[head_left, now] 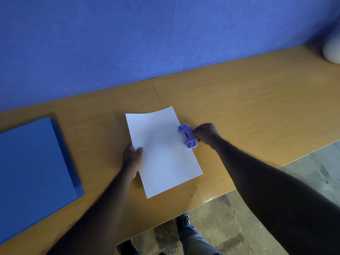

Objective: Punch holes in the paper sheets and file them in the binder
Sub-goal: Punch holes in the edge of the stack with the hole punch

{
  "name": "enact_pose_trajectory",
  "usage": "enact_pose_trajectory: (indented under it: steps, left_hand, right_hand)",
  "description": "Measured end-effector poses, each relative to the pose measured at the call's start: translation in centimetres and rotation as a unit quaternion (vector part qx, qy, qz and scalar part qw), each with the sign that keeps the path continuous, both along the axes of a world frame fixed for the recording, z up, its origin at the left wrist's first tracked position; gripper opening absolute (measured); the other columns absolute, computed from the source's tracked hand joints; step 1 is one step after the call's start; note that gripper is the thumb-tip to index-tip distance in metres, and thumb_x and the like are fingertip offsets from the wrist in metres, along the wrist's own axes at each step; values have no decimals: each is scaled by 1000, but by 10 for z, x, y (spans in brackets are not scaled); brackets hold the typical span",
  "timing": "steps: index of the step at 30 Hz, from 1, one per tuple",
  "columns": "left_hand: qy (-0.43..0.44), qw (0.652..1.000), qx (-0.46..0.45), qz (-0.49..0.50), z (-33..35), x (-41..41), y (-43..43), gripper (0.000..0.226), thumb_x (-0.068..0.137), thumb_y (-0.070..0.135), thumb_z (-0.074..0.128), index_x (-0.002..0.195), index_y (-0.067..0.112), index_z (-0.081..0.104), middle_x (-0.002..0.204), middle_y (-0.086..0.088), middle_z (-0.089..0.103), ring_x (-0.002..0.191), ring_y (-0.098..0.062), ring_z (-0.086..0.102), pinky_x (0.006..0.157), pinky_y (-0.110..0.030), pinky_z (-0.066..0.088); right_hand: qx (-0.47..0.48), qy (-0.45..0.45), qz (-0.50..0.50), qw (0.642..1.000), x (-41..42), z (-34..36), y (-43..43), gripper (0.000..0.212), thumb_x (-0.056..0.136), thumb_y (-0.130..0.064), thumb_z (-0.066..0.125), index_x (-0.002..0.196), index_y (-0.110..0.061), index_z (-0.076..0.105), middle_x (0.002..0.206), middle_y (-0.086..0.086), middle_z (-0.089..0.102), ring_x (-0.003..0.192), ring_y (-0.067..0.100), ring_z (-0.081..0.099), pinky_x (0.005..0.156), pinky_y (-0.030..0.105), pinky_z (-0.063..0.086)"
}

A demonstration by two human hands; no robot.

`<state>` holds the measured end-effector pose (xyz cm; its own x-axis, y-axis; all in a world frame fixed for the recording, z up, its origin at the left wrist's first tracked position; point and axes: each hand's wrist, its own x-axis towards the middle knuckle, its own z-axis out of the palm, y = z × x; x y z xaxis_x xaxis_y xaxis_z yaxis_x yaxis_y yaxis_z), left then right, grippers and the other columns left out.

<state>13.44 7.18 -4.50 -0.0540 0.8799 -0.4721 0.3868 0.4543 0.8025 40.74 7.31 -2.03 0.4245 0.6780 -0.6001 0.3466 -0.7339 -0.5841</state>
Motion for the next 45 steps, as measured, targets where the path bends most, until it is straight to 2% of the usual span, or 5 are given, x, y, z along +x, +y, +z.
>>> enact_pose_trajectory:
  steps: [9,20,24,30,45]
  left_hand:
    - [-1,1000,1,14,1,3,-3,33,93,8,48,125,7,57,107,1,60,91,-16,56,78,-26,42]
    - [7,1000,8,14,-2,2,-4,33,94,9,49,126,8,57,109,2,59,91,-14,55,75,-22,41]
    - [10,1000,10,23,-5,3,-3,33,94,10,50,126,7,57,118,-2,61,95,-15,54,81,-24,41]
    - [15,1000,8,23,-12,1,-2,32,95,13,49,125,8,56,121,-5,62,96,-16,55,82,-26,42]
    - [38,999,9,8,-18,0,-1,35,95,16,50,129,7,52,127,-6,59,102,-16,54,86,-27,42]
  right_hand:
    - [-66,12,6,998,2,8,8,41,86,-35,71,108,-1,68,85,8,67,75,18,62,53,22,41]
    - [-58,10,0,998,6,-4,4,40,83,-40,73,94,-2,70,68,3,64,59,13,57,52,23,42]
    - [-94,-21,34,995,9,-2,9,42,80,-48,73,79,-7,65,67,4,62,58,15,56,58,27,46]
    - [-159,-81,99,979,15,10,19,53,74,-57,74,72,-7,56,64,4,56,55,16,52,48,25,38]
    - [-179,-142,152,962,18,-6,22,67,70,-74,64,66,-6,64,66,8,68,56,19,62,61,25,45]
